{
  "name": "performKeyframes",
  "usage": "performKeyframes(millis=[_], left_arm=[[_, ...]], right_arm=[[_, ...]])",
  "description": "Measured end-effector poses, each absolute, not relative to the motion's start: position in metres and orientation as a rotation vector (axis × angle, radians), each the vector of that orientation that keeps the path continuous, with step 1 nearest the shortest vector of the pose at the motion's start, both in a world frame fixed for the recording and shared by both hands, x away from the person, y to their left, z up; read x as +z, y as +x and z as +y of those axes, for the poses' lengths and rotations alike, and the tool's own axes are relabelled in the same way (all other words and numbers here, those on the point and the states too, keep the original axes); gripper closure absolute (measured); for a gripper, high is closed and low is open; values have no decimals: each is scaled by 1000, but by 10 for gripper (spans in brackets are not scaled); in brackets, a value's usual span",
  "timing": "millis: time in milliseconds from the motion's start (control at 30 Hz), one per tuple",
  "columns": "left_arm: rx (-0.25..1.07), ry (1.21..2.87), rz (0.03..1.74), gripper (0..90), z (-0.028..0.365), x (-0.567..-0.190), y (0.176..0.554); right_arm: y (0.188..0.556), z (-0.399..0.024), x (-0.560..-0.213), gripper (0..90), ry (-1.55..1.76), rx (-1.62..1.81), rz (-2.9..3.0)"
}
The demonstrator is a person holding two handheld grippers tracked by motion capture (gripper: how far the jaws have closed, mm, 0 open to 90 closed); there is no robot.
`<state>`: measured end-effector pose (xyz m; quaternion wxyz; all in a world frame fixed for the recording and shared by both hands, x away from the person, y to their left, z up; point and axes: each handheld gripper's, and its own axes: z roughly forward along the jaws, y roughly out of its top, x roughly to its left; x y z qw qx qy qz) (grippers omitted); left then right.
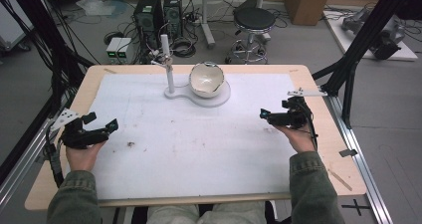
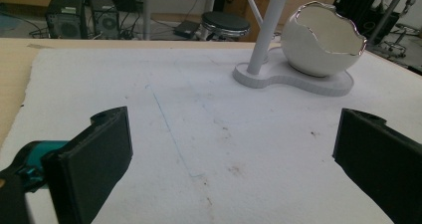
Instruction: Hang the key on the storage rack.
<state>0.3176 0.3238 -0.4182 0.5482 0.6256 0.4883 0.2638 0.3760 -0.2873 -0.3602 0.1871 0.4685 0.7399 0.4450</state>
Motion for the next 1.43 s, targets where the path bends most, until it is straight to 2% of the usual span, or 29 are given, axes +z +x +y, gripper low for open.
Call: performKeyframes(millis=[733,1433], left_arm=[[623,1499,1157,25,323,-420,318],[632,1496,1164,25,323,-422,319]], right_arm=[[344,-315,-396,6,1348,1207,1878],[325,-329,-415,6,1465,1173,1700]])
